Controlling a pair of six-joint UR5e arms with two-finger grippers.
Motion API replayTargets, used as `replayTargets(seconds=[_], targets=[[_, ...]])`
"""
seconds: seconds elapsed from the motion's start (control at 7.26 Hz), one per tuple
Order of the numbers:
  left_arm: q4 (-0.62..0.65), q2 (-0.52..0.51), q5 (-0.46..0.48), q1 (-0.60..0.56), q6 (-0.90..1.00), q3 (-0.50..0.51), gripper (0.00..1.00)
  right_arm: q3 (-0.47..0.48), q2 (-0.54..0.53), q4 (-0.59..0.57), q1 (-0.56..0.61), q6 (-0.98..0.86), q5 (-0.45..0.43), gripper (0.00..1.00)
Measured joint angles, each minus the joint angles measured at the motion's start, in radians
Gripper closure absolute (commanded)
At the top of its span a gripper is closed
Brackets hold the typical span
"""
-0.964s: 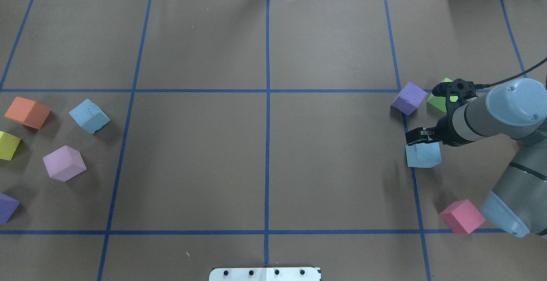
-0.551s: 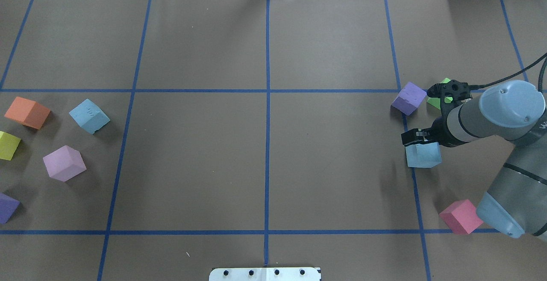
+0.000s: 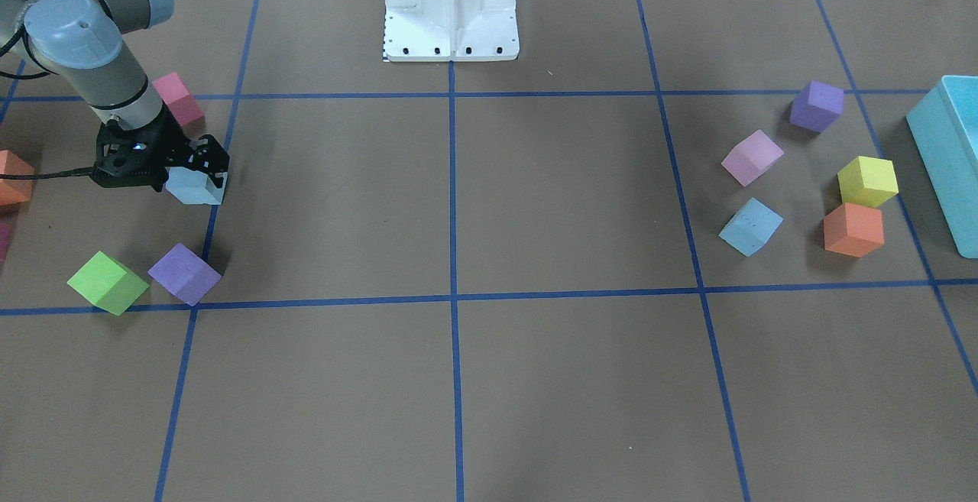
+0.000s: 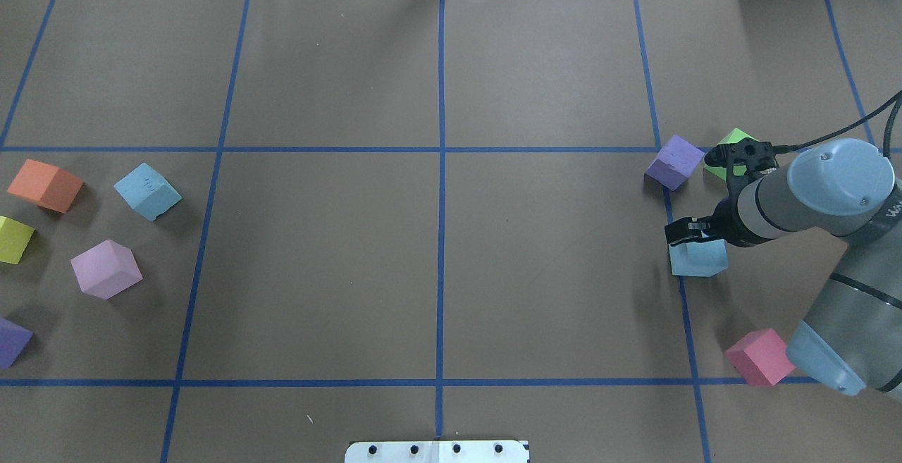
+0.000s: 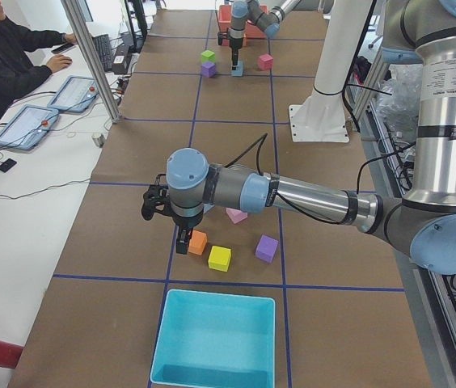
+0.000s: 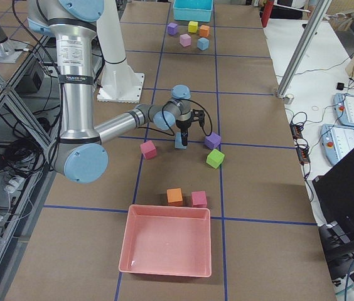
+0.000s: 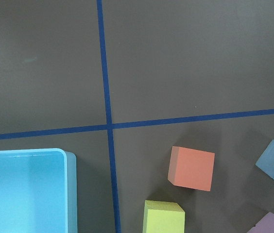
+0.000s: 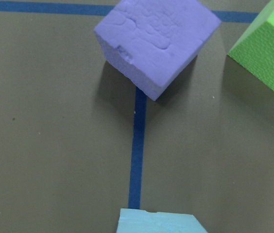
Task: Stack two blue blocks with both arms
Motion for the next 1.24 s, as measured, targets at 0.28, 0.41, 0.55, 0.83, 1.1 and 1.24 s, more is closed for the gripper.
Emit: replayTargets(seconds=[0.28,0.41,0.55,0.83,1.1,1.24], targets=[[0.0,-0.001,0.002,0.0,0.0,0.002,0.0,0.0,-0.004,0.0,-0.023,0.005,-0.013,0.13],[0.0,-0.001,0.002,0.0,0.0,0.005,0.0,-0.001,-0.005,0.001,-0.034,0.004,-0.021,0.17],[0.0,-0.001,0.003,0.001,0.001,0.007,0.0,-0.003,-0.006,0.002,-0.039,0.0,-0.024,0.21],[0.0,-0.001,0.004,0.001,0.001,0.008,0.0,-0.007,-0.006,0.003,-0.042,-0.009,-0.022,0.4],[-0.001,-0.001,0.004,0.0,0.002,0.007,0.0,-0.007,-0.004,0.003,-0.041,-0.021,-0.017,0.47],[-0.001,-0.001,0.004,0.0,0.002,0.006,0.0,-0.005,-0.003,0.002,-0.04,-0.023,-0.015,0.47]])
